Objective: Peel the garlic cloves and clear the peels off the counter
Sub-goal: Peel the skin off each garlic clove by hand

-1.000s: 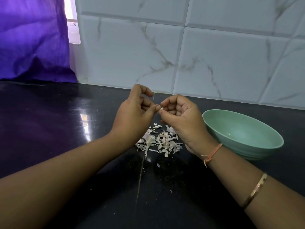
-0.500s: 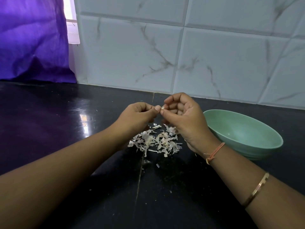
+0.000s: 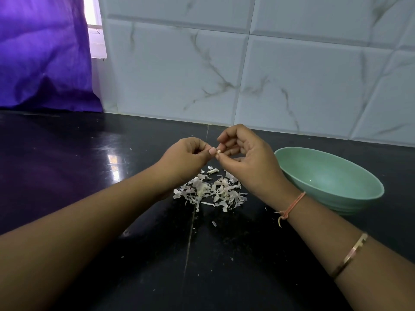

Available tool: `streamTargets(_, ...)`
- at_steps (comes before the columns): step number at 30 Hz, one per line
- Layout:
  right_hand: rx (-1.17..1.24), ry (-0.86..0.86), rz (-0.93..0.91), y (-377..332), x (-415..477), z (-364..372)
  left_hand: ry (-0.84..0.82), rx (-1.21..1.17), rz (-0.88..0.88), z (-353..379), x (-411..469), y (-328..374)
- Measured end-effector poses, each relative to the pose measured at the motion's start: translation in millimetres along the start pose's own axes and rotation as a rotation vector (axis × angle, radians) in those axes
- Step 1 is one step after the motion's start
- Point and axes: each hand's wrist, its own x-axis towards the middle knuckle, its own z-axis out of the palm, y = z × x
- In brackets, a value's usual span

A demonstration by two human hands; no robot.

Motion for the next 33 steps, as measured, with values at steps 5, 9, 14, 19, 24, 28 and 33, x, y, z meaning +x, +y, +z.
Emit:
streamTargets(5, 0.04, 0.002, 0.003, 0.6, 1.2, -0.1, 0.045, -0.009, 0.038, 1.4, 0.8, -1.7)
streamTargets(9, 0.044, -0.008, 0.028, 0.1, 1.3, -1.3, 0.109, -0.158, 0.034, 2.3, 3.0, -0.5)
streamTargets(14, 0.056, 0.0, 0.028, -0.7, 1.5, -2.5, 0.115, -0.272, 0.043, -1.4, 1.9, -0.5)
streamTargets(19, -0.027, 0.02, -0.038, -1.7, 0.6, -2.2, -0.012, -0.404, -0.061, 0.3, -3.2, 5.0)
streamTargets(24, -0.053, 0.027, -0.071, -2.2, -0.1, -2.7, -0.045, -0.6, -0.155, -1.5, -2.1, 5.5)
streamTargets(28, -0.062, 0.048, -0.081, -2.0, 0.3, -2.8, -0.056, -0.668, -0.18, -2.2, -2.0, 6.4)
streamTargets(33, -0.078, 0.065, -0.106, -1.9, 0.1, -1.9, -0.025, -0.629, -0.14, -1.6, -3.0, 5.9)
